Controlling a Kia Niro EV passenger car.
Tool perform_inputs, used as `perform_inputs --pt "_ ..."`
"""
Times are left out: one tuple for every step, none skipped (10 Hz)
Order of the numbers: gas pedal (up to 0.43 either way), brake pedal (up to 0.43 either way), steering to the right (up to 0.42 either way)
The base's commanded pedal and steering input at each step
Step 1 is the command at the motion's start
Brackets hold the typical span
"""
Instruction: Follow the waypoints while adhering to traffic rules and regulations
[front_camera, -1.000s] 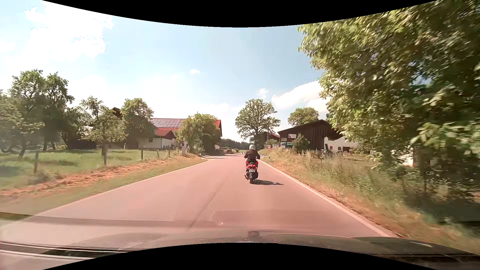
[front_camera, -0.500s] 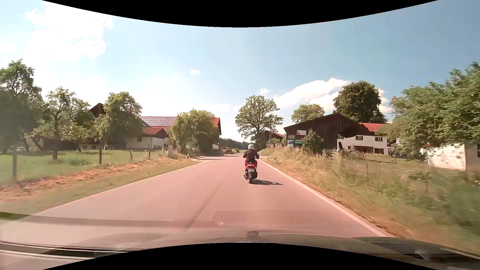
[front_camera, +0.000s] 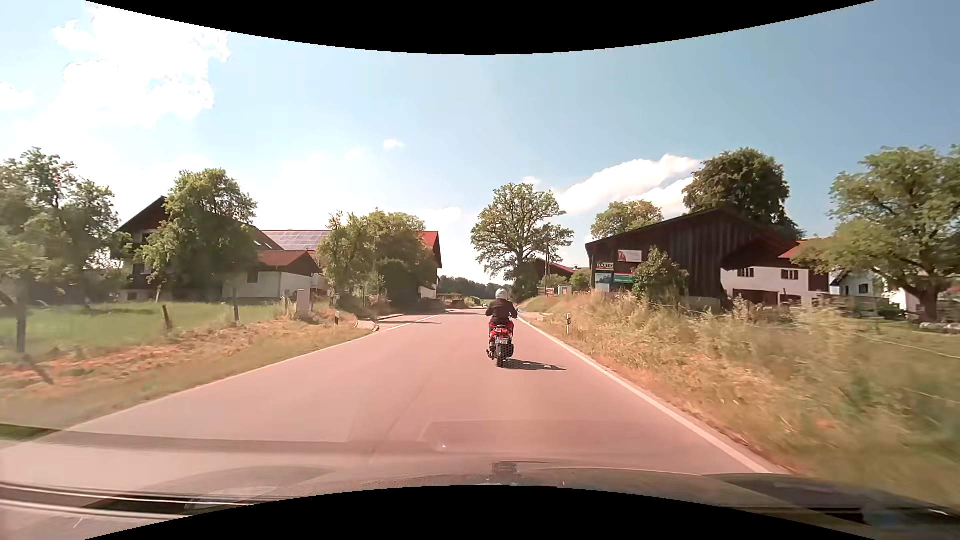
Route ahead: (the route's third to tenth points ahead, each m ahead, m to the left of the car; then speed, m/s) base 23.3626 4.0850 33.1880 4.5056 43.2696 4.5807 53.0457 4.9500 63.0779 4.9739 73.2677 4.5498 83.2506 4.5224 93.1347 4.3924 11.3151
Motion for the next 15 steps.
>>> perform_inputs --pt "0.118 0.006 -0.004" --pt "0.118 0.006 -0.004" --pt "0.118 0.006 -0.004" --pt "0.13 0.006 -0.004" --pt "0.138 0.006 -0.004" --pt "0.15 0.006 -0.004" --pt "0.15 0.006 -0.004" --pt "0.157 0.006 -0.004" --pt "0.157 0.006 -0.004" --pt "0.157 0.006 -0.004" --pt "0.157 0.006 -0.005" --pt "0.157 0.006 -0.005" --pt "0.157 0.006 -0.005" --pt "0.157 0.006 -0.005" --pt "0.157 0.006 -0.005"
